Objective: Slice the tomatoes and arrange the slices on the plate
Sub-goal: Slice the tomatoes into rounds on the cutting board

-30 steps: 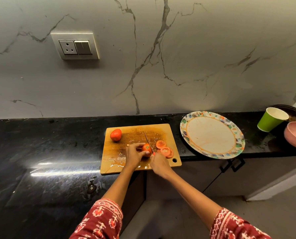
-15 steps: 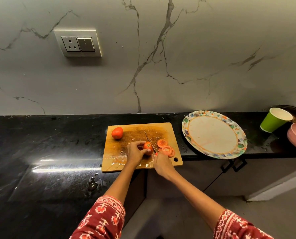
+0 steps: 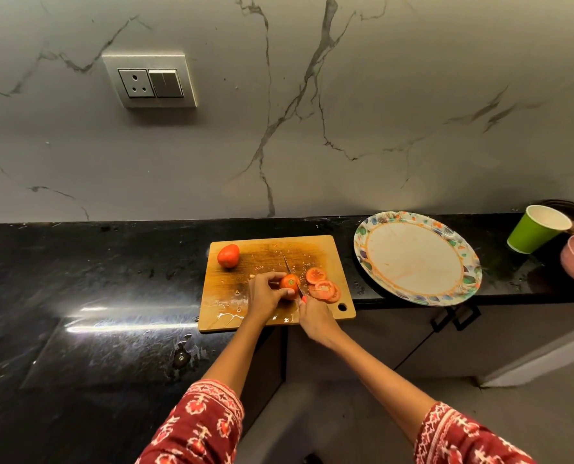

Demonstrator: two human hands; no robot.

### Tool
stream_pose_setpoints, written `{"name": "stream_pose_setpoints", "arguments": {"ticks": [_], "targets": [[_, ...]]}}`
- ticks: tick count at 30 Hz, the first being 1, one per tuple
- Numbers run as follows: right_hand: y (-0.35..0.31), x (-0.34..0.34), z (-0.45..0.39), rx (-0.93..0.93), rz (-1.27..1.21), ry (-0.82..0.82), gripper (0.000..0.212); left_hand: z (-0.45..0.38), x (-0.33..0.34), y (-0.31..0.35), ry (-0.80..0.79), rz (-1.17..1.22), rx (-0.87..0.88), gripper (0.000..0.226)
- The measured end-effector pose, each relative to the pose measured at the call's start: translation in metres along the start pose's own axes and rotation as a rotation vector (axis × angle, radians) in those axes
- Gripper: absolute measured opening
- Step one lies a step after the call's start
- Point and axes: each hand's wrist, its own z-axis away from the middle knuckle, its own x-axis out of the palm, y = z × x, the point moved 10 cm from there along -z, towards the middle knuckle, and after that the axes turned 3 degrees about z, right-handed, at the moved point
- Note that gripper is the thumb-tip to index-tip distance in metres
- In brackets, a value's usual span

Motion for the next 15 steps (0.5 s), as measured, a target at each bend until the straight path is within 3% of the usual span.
{"name": "stream_pose_setpoints", "arguments": {"ticks": [15], "targets": [[0.003,0.006,-0.007,-0.004,0.029,0.003,0.032,-0.006,0.001,-0.004,-0.013,-0.037,-0.021,0.040]]}}
